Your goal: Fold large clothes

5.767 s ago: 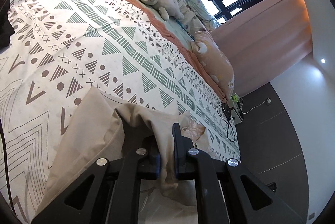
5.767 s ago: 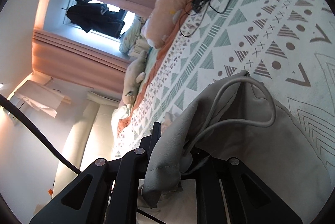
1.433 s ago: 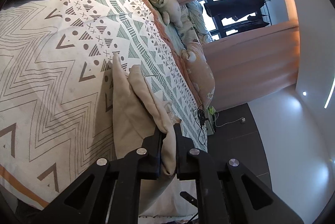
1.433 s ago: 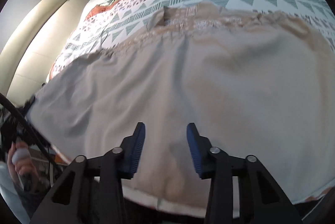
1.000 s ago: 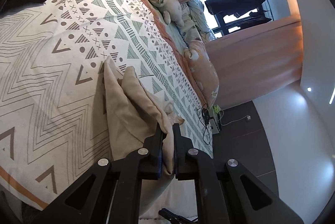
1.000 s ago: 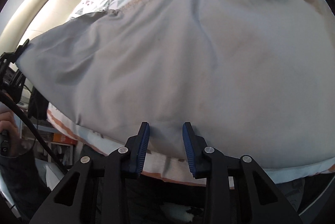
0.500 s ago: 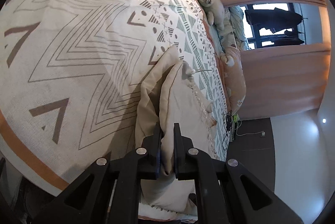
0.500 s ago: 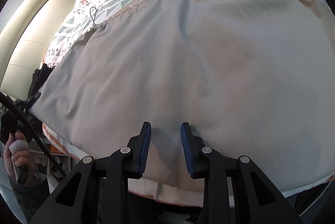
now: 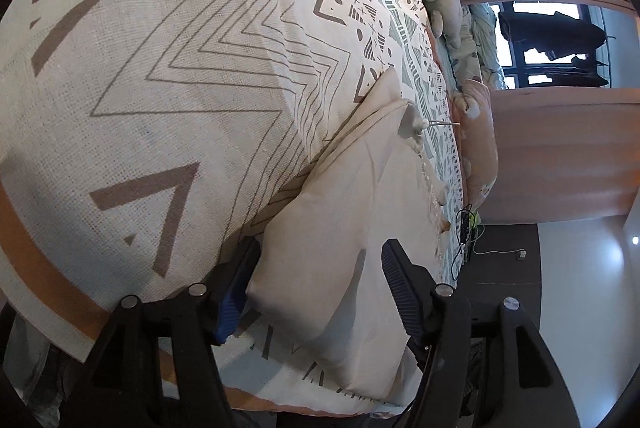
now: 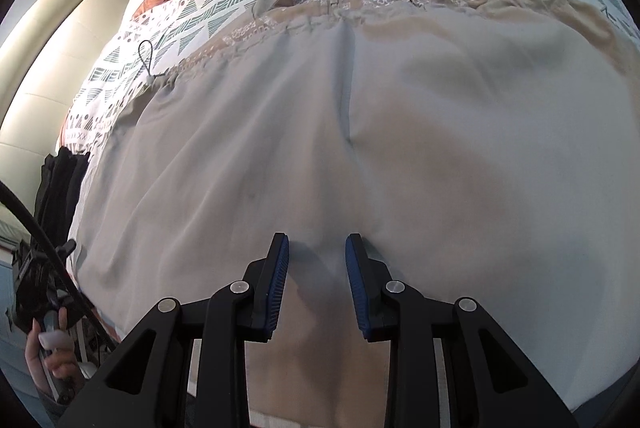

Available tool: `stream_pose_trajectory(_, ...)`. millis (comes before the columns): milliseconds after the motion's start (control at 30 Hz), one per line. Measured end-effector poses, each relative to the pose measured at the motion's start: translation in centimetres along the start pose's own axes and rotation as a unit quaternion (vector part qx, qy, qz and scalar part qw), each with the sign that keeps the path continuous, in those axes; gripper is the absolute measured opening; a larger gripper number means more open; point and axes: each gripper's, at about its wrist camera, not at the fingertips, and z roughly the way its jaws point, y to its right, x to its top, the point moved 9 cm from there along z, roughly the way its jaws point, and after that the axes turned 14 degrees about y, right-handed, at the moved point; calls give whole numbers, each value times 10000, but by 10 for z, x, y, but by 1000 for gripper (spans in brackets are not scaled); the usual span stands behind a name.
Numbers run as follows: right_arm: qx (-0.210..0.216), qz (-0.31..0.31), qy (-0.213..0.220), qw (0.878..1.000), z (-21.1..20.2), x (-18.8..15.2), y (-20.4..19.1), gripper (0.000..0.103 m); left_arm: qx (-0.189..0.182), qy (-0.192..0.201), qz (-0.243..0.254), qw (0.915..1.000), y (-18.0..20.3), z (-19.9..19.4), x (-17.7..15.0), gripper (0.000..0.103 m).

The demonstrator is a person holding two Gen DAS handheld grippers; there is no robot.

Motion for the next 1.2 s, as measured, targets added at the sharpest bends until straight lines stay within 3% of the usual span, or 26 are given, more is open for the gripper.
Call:
stream_pose_trajectory(367, -88, 291, 100, 9995, 29, 38, 9, 23, -137, 197, -154, 9996, 8, 13, 5, 63)
stream_pose_trajectory(467, -125, 347, 118, 9992, 35, 44, 13, 19, -75, 215, -197, 9995, 6, 17, 8, 44)
stream_pose_trajectory(533, -132, 341, 95, 9993, 37, 46, 14, 19, -96, 200, -236, 9995, 7, 18, 8, 24)
stream_pose_trajectory(600, -135, 239, 49, 9996, 36, 45, 10, 19, -291, 262, -253, 9989, 14, 14, 9, 20)
stream_pose_trajectory(733, 3, 107, -82, 9999, 29, 33, 7, 19, -933, 256, -241, 9950, 53, 1, 11, 17)
stream_pose_trajectory(1033, 328, -96, -219, 9992, -4, -5, 10, 19, -1681, 93, 382, 9850, 163, -14, 2, 15)
stream_pose_trajectory(1200, 537, 54, -247, 9982, -18, -25, 16, 19, -2122, -140, 762, 9741, 228, -18, -19, 14)
